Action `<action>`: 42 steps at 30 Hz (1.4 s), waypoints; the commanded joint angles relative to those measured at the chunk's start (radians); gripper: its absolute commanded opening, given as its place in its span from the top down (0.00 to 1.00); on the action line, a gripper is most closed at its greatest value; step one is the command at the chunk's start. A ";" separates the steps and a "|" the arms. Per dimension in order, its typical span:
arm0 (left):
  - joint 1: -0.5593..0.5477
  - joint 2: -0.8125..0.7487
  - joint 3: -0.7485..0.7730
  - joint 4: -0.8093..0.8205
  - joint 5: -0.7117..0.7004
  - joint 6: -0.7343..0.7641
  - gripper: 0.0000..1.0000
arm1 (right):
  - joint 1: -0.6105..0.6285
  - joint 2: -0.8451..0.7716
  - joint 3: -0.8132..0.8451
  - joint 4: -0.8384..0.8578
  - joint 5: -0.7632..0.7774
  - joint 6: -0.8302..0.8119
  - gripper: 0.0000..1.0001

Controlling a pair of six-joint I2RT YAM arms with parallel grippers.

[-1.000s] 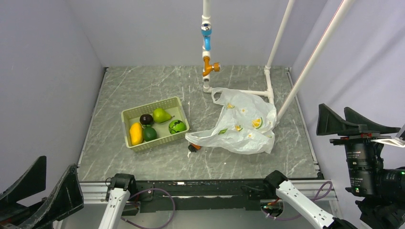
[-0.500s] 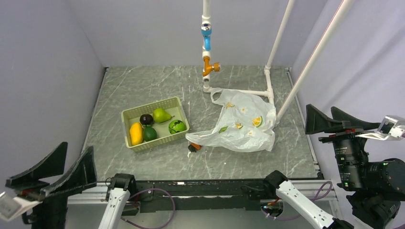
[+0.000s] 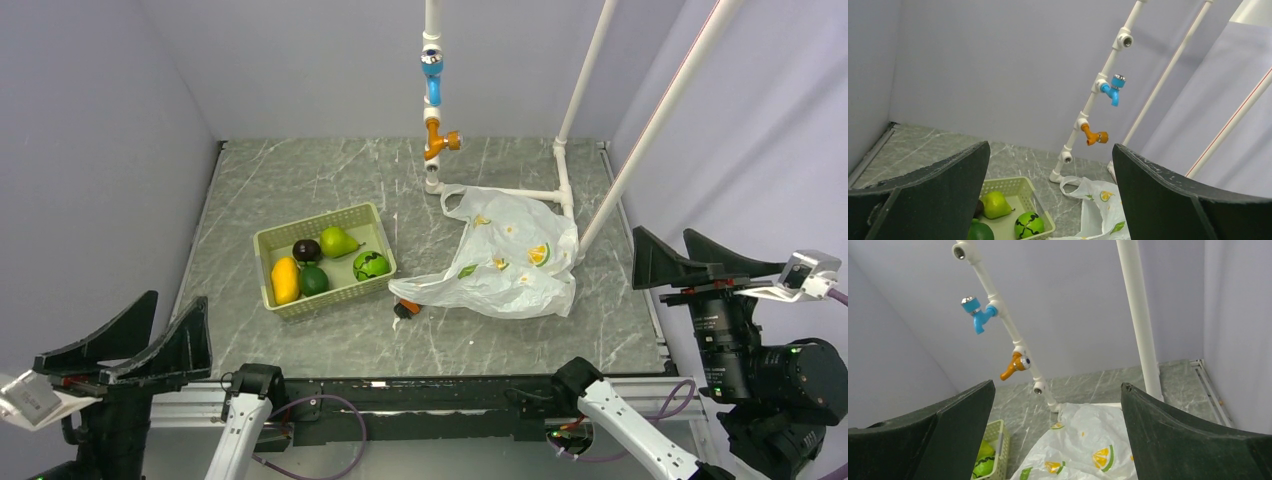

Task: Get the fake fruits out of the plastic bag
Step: Reset both arms

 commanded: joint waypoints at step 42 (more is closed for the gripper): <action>0.001 0.045 -0.105 0.039 0.009 0.084 0.01 | 0.001 -0.022 -0.111 0.100 -0.025 -0.012 0.00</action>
